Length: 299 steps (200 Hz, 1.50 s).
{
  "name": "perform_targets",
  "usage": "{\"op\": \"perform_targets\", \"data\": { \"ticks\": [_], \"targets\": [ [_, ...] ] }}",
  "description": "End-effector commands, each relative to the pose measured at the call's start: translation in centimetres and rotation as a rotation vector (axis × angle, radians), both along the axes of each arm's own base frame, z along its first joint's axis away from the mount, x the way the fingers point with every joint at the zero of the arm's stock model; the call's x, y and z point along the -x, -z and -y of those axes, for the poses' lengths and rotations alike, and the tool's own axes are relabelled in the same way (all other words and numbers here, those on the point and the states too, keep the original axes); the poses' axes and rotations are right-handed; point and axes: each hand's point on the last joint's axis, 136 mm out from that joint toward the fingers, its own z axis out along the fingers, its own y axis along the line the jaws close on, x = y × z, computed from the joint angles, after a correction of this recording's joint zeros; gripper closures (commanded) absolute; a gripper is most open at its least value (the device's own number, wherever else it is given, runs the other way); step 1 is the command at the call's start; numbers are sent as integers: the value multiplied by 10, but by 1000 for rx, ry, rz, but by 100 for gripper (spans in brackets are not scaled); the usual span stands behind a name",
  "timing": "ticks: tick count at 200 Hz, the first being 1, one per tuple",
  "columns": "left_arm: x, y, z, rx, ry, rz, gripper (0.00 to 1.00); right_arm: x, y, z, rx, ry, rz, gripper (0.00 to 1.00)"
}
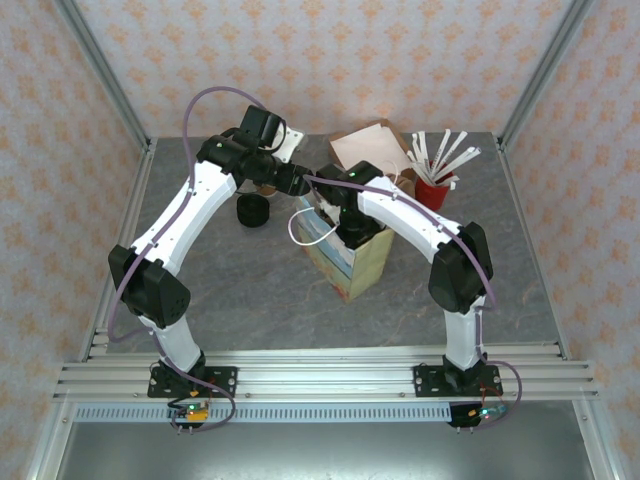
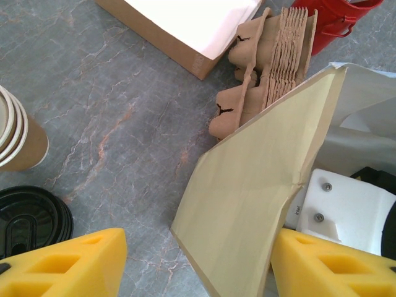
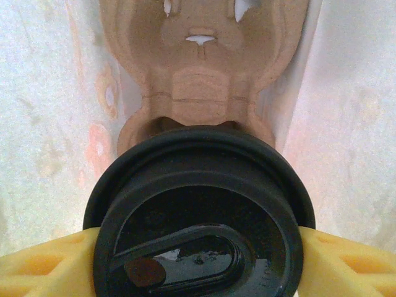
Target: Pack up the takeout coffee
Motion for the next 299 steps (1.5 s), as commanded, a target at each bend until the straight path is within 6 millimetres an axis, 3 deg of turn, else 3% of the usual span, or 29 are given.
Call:
{"op": "perform_targets", "data": {
  "ticks": [1, 97, 263, 299],
  "targets": [
    [4, 0, 7, 24, 26, -20, 37, -10, 12, 14, 92, 5, 12, 26],
    [5, -1, 7, 27, 27, -18, 36, -6, -5, 7, 57, -5, 34, 9],
    [6, -3, 7, 28, 27, -14, 36, -4, -48, 0, -29, -8, 104, 6],
    [7, -2, 7, 28, 29, -17, 37, -5, -48, 0, -28, 0, 108, 6]
  ]
}}
